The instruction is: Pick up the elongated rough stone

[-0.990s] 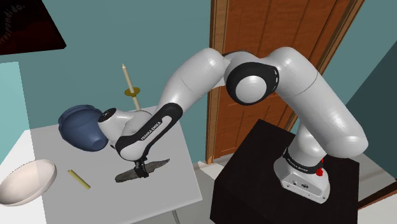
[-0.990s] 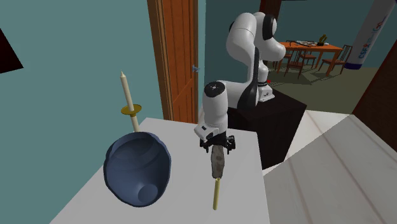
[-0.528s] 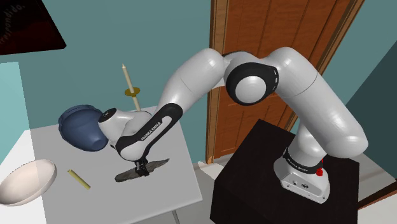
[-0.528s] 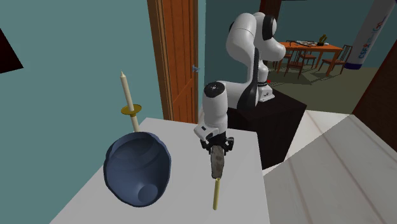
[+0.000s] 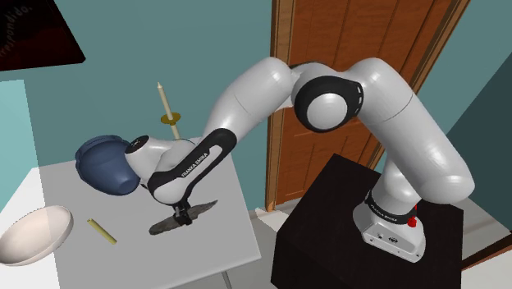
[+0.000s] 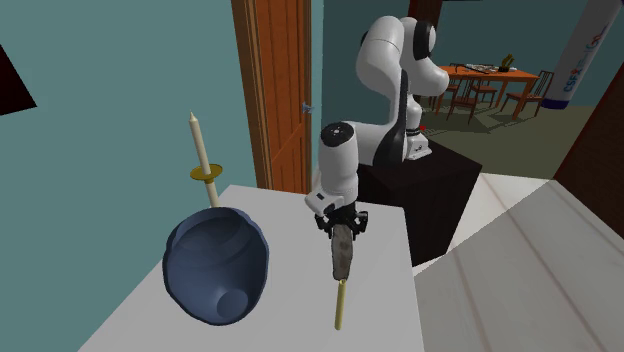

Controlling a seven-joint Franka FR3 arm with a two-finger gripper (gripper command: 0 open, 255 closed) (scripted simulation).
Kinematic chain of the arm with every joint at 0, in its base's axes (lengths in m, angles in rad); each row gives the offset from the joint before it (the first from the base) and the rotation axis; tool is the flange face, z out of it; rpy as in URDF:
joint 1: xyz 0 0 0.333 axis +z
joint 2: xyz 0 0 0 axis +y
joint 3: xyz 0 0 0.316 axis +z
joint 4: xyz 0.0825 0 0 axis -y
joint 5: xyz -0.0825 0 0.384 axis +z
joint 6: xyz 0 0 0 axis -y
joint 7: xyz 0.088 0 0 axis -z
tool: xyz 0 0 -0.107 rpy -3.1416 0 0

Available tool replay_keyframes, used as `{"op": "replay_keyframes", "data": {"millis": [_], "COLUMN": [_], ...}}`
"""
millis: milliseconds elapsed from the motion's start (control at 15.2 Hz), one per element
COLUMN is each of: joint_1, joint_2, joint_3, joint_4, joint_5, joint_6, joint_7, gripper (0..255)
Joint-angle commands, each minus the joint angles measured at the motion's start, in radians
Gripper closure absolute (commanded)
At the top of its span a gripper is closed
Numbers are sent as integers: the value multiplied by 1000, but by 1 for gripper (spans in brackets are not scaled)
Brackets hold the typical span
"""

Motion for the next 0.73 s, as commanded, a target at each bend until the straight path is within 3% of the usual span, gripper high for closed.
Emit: {"op": "replay_keyframes", "data": {"millis": [0, 660], "joint_1": [1, -7], "joint_2": [-16, -101], "joint_3": [3, 14], "joint_4": [2, -2], "joint_5": [3, 16], "joint_6": [-18, -99], "joint_7": [1, -3], "gripper": [255, 255]}}
